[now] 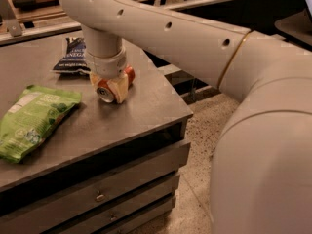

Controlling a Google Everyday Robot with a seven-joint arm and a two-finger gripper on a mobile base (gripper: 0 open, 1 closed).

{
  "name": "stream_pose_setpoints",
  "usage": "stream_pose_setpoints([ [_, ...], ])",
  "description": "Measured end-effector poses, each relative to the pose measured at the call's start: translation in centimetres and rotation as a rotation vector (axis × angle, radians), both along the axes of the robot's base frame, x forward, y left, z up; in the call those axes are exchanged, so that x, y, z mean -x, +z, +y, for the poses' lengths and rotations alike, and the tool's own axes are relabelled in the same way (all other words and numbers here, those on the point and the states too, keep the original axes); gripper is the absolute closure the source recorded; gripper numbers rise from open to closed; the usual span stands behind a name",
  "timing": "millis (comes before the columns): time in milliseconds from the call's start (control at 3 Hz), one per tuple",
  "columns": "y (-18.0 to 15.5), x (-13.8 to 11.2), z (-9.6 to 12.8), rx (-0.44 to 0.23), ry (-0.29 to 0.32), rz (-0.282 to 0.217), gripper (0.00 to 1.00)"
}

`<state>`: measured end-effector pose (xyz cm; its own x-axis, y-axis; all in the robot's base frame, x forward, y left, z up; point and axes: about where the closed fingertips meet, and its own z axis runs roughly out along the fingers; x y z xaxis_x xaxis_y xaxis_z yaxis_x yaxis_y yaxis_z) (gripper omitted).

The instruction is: Place coke can upright

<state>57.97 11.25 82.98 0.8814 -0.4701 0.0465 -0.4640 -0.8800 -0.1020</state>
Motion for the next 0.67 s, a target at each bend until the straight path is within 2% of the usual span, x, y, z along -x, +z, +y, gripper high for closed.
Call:
stream_pose_setpoints([
  [333,3.7,-0.4,-1.5,-0.1,-0.027,-0.062,1.0],
  [667,8.5,-1.3,-3.3,-0.167,-0.082,-0.122,1.0],
])
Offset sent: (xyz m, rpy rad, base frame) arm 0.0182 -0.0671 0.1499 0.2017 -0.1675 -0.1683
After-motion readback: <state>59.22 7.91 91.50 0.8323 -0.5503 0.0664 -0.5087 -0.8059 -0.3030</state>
